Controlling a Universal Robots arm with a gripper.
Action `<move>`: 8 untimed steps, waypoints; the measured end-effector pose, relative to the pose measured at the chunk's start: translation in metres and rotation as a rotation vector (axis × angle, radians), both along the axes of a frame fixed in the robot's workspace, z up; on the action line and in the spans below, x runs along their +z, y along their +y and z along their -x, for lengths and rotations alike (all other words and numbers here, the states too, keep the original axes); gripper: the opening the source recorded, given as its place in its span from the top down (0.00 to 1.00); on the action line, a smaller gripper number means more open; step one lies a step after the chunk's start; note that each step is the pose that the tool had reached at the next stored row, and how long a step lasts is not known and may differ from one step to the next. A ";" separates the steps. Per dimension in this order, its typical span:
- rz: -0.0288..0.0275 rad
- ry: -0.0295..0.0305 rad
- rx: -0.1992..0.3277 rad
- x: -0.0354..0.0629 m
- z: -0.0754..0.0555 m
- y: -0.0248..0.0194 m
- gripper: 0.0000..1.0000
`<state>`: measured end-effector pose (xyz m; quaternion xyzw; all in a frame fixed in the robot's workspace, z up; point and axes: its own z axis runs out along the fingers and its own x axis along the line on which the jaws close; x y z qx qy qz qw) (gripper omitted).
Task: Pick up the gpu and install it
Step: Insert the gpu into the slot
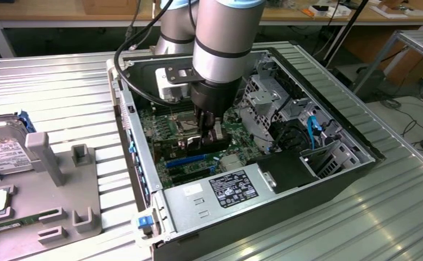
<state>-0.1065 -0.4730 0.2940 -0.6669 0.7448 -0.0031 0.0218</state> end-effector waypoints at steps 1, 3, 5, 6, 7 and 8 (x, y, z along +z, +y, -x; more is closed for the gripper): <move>-0.0001 -0.0001 0.000 -0.0001 0.000 0.0000 0.73; -0.0005 -0.0003 -0.001 -0.0003 0.000 0.0005 0.73; 0.0005 0.0000 -0.004 -0.0003 0.001 0.0011 0.73; 0.0006 0.0001 -0.004 -0.0003 0.001 0.0011 0.73; 0.0003 -0.0001 -0.004 -0.0004 0.001 0.0011 0.73; 0.0003 0.0000 -0.004 -0.0005 0.001 0.0011 0.73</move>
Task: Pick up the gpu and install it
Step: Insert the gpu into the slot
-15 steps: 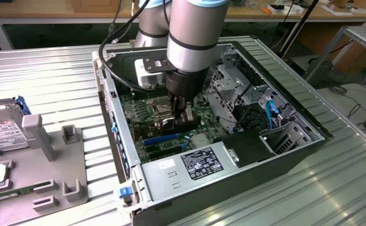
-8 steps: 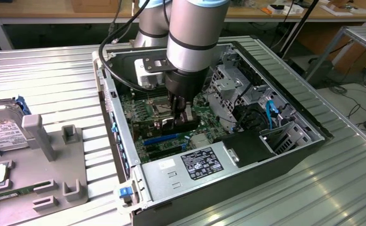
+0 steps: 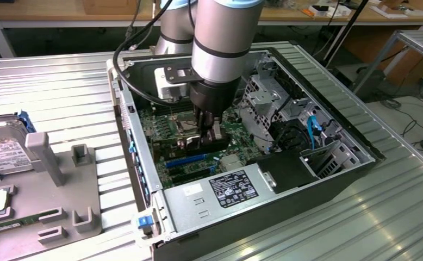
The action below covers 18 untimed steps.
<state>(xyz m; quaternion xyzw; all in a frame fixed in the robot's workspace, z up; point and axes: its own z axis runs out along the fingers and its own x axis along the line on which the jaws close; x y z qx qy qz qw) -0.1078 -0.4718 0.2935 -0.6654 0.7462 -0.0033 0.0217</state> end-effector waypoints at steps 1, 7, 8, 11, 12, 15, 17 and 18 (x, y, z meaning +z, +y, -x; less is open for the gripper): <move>0.0000 0.0000 0.000 0.0000 0.000 0.0000 0.73; 0.0000 0.0000 0.000 0.0000 0.005 0.0000 0.73; 0.0000 0.0000 0.000 0.0000 0.005 0.0000 0.73; 0.0000 0.0000 0.000 0.0000 0.006 0.0007 0.73; 0.0000 0.0000 0.000 0.0000 0.006 0.0010 0.73; 0.0011 0.0057 0.000 -0.0005 -0.004 0.0012 0.73; 0.0173 0.0664 0.000 -0.0015 -0.009 0.0012 0.73; 0.0175 0.0734 0.000 -0.0015 -0.009 0.0012 0.73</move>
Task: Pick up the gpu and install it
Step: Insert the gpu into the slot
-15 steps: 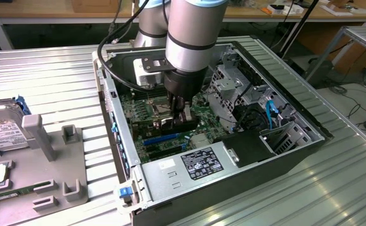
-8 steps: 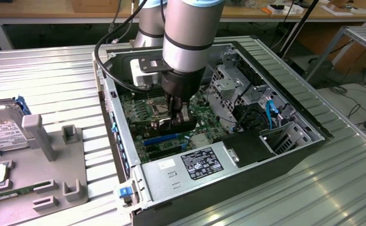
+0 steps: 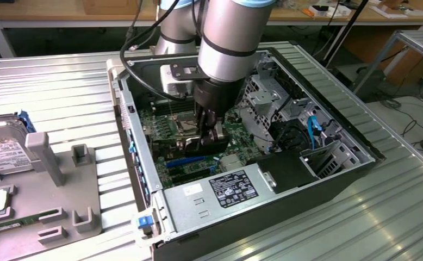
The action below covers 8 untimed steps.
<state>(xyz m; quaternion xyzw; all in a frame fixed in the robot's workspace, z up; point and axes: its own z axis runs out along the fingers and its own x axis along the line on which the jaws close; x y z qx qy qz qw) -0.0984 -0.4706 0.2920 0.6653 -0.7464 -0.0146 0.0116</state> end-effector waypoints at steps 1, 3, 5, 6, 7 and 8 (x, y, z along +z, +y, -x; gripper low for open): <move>0.0001 0.0001 0.000 0.0000 0.000 0.0000 0.73; 0.0001 0.0001 0.000 -0.0006 0.000 0.0001 0.73; 0.0003 -0.0010 0.006 -0.0015 0.000 0.0000 0.73; 0.0004 -0.0011 0.006 -0.0015 0.000 0.0000 0.73; 0.0000 -0.0036 0.008 -0.0024 0.000 0.0000 0.73; 0.0003 -0.0142 0.014 -0.0037 0.001 0.0000 0.73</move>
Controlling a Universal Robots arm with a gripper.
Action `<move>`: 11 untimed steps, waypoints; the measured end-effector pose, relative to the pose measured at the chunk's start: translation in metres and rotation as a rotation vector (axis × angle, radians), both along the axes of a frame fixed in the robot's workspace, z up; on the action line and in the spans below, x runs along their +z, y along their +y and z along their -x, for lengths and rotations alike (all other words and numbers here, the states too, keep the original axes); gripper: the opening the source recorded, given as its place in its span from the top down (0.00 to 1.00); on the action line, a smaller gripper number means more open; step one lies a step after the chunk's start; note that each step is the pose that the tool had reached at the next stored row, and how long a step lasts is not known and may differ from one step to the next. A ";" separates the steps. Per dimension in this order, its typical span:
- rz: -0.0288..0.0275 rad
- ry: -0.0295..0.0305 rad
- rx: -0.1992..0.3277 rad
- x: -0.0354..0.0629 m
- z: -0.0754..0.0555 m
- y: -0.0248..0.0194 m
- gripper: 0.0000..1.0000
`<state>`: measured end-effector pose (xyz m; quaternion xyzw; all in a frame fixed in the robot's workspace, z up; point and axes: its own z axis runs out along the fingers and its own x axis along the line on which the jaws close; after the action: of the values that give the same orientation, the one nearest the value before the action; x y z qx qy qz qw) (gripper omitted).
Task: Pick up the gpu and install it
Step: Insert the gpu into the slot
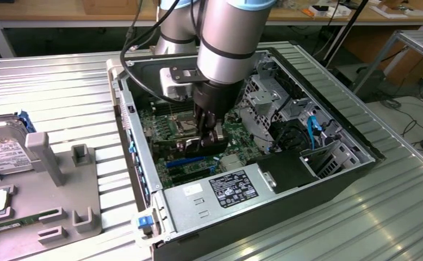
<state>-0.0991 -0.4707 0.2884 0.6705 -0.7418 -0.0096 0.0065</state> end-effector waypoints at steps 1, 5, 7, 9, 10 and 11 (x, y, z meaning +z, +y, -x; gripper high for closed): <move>-0.0001 -0.0058 0.003 -0.0009 0.000 0.0001 0.73; -0.0008 -0.0107 0.005 -0.0028 0.003 0.0000 0.73; -0.0007 -0.0116 0.005 -0.0028 0.004 0.0001 0.73; -0.0010 -0.0134 0.007 -0.0041 0.004 0.0000 0.73; -0.0009 -0.0152 0.009 -0.0048 0.004 0.0001 0.73; -0.0008 -0.0160 0.011 -0.0052 0.005 0.0000 0.73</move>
<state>-0.1037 -0.4706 0.2831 0.6745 -0.7383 -0.0045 0.0003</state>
